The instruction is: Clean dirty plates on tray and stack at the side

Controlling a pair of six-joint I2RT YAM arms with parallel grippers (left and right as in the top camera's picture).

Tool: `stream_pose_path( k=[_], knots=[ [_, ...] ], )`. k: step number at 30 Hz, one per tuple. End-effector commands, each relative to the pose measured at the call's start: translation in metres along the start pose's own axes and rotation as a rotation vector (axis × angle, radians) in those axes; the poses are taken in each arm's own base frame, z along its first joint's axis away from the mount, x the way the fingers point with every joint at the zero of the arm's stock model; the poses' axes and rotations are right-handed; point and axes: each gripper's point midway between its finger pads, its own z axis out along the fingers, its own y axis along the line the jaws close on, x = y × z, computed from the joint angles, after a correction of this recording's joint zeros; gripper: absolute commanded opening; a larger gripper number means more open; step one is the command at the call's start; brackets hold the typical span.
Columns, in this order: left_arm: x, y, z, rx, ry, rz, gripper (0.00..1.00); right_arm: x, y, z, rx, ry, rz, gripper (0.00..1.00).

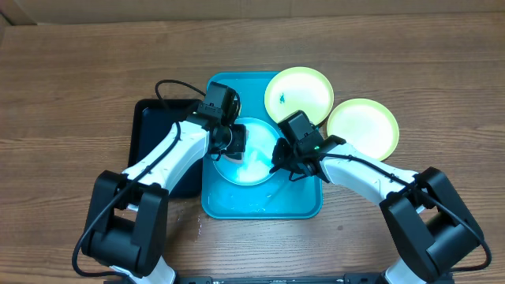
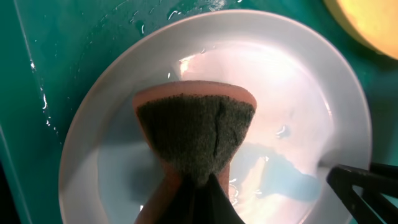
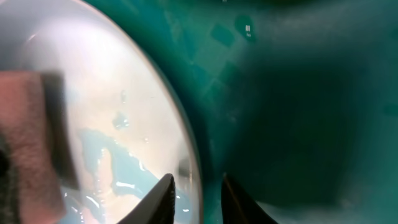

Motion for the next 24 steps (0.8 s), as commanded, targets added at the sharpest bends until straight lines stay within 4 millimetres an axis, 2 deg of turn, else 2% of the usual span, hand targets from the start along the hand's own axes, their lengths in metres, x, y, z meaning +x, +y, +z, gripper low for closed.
stream_pose_path(
  k=[1, 6, 7, 10, 18, 24],
  knots=[
    [-0.003, -0.001, 0.005, -0.005, 0.001, 0.010, 0.04, -0.005, 0.001, 0.000, 0.003, -0.024, -0.003, 0.28],
    [-0.003, -0.001, 0.005, -0.005, -0.001, 0.028, 0.04, -0.007, 0.001, 0.000, 0.002, -0.035, -0.003, 0.27],
    [-0.003, -0.001, 0.005, -0.005, -0.002, 0.032, 0.04, -0.007, 0.002, 0.000, 0.001, -0.036, -0.004, 0.23],
    [-0.004, -0.001, 0.005, -0.004, -0.003, 0.038, 0.04, -0.008, 0.002, 0.000, -0.001, -0.037, -0.008, 0.04],
    [-0.009, -0.001, 0.002, -0.006, -0.021, 0.085, 0.04, -0.007, 0.001, 0.000, 0.001, -0.034, -0.008, 0.04],
    [-0.013, 0.011, 0.002, -0.078, -0.041, 0.084, 0.04, -0.007, 0.001, 0.000, 0.001, -0.033, -0.007, 0.04]
  ],
)
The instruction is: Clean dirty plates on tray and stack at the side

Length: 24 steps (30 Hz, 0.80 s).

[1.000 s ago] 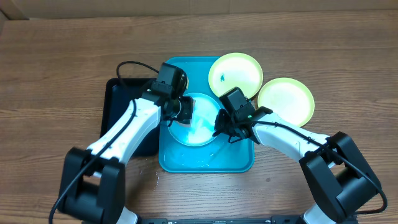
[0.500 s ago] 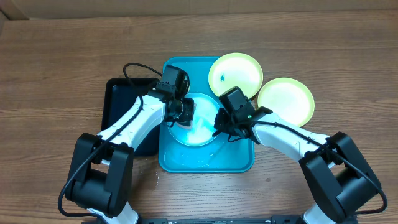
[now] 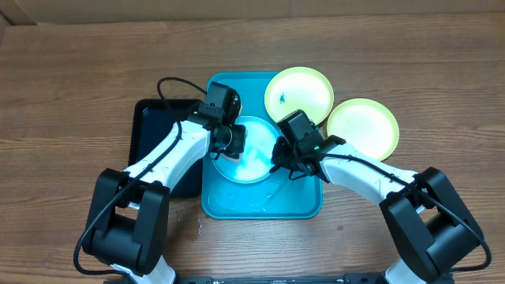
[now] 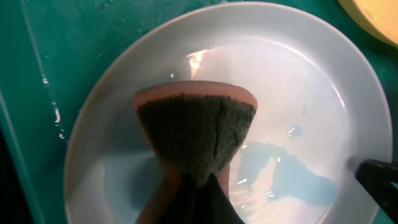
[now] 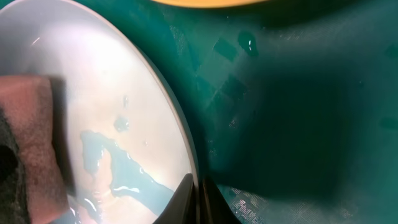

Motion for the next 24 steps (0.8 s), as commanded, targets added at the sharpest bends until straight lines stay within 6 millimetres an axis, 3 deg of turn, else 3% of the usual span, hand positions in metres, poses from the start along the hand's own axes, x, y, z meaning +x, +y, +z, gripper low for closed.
stream_pose_path(
  k=[1, 24],
  knots=[
    [-0.008, 0.005, -0.001, -0.041, -0.022, 0.025, 0.04, -0.002, 0.000, 0.000, 0.003, -0.008, -0.003, 0.04],
    [0.015, 0.016, 0.024, -0.052, -0.029, 0.009, 0.04, -0.001, 0.000, 0.000, 0.001, -0.006, -0.003, 0.04]
  ],
)
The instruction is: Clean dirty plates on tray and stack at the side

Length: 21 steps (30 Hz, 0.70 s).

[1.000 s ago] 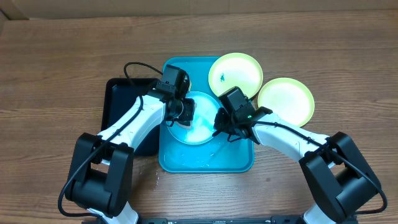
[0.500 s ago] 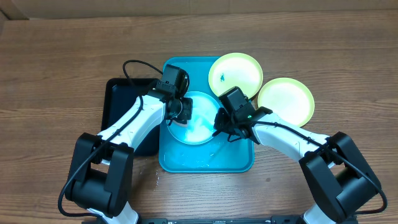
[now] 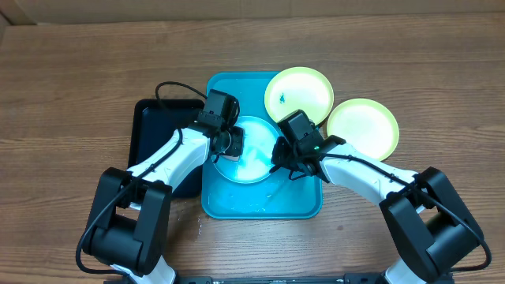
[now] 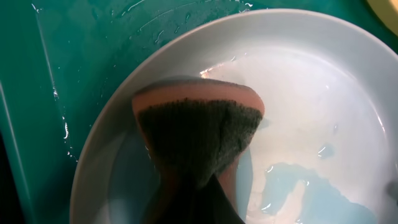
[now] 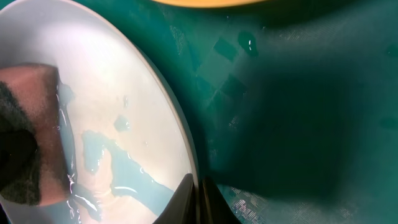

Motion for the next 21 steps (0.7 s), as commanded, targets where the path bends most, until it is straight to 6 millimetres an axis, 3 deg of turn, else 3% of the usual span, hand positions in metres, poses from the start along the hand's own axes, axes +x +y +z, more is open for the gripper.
stream_pose_path(
  k=[1, 21],
  knots=[
    [0.016, 0.007, 0.008, -0.026, 0.037, 0.001, 0.04, -0.001, 0.000, 0.000, 0.001, -0.006, -0.003, 0.04],
    [0.023, -0.004, 0.010, 0.044, 0.063, -0.028, 0.04, -0.001, 0.001, 0.000, -0.001, -0.003, -0.003, 0.04]
  ],
)
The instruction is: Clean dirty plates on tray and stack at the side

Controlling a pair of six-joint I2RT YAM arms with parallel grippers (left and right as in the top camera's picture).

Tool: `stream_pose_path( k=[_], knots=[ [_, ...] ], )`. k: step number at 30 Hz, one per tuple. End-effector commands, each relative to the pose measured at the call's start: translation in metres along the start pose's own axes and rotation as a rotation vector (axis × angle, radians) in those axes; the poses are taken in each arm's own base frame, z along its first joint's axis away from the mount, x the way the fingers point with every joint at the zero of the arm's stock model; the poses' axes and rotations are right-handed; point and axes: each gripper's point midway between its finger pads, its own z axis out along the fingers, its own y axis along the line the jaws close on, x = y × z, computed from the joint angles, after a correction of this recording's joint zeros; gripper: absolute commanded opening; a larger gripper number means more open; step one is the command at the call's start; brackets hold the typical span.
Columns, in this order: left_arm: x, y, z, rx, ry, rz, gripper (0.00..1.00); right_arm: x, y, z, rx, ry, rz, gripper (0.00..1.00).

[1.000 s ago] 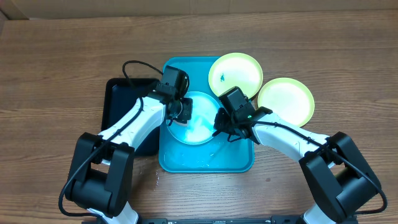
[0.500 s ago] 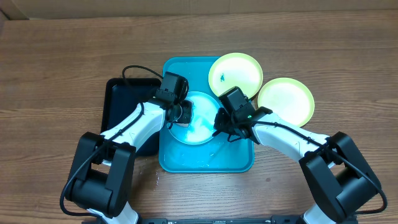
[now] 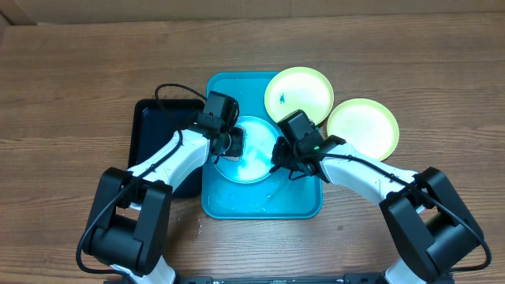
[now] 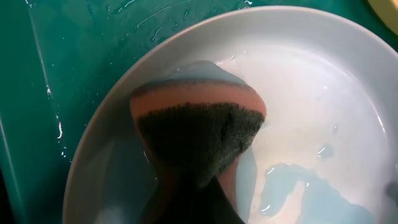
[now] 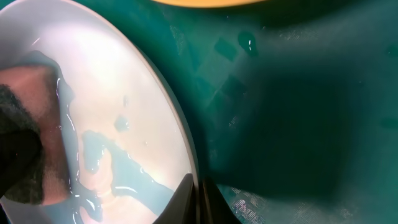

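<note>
A white plate [image 3: 251, 154] with a film of soapy water lies in the teal tray [image 3: 237, 207]. My left gripper [image 3: 231, 143] is shut on a pink sponge with a dark scouring face [image 4: 198, 134], pressed onto the plate's left part [image 4: 323, 81]. My right gripper [image 5: 198, 196] is shut on the plate's right rim [image 5: 180, 130], one finger inside, one outside. A yellow-green plate [image 3: 298, 93] with a dark speck rests on the tray's far right corner. Another yellow-green plate [image 3: 362, 126] lies on the table to the right.
A black tray [image 3: 150, 142] lies left of the teal tray, under my left arm. Water beads the teal tray floor [image 4: 74, 56]. Wooden table [image 3: 79, 71] stretches around both trays.
The sponge has shifted slightly on the plate's left part, and more soapy water has pooled round it. My right gripper has stayed shut on the rim.
At first my right gripper stood open astride the plate's rim while the sponge sat near the plate's middle. Then the right gripper was shut on the rim. After that the sponge lay further left on the plate, with water spreading round it.
</note>
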Motion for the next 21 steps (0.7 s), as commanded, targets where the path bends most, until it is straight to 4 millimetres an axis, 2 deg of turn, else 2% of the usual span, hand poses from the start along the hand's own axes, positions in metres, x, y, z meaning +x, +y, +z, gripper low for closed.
stream_pose_path(
  k=[1, 7, 12, 17, 21],
  knots=[
    [0.022, -0.004, 0.008, 0.035, 0.068, -0.021, 0.04, -0.001, 0.001, 0.000, -0.001, -0.003, -0.003, 0.04],
    [0.032, -0.007, 0.020, 0.061, 0.117, -0.044, 0.04, -0.001, 0.001, 0.000, -0.001, -0.003, -0.003, 0.04],
    [0.037, -0.027, 0.019, 0.180, 0.149, -0.049, 0.04, -0.001, 0.001, 0.000, -0.001, -0.003, -0.003, 0.04],
    [0.038, -0.058, 0.007, 0.366, 0.183, -0.053, 0.04, -0.001, 0.001, 0.000, -0.001, -0.002, -0.004, 0.04],
    [0.020, -0.081, -0.014, 0.489, 0.153, -0.037, 0.04, 0.000, 0.001, 0.000, -0.003, 0.000, -0.007, 0.04]
  ],
)
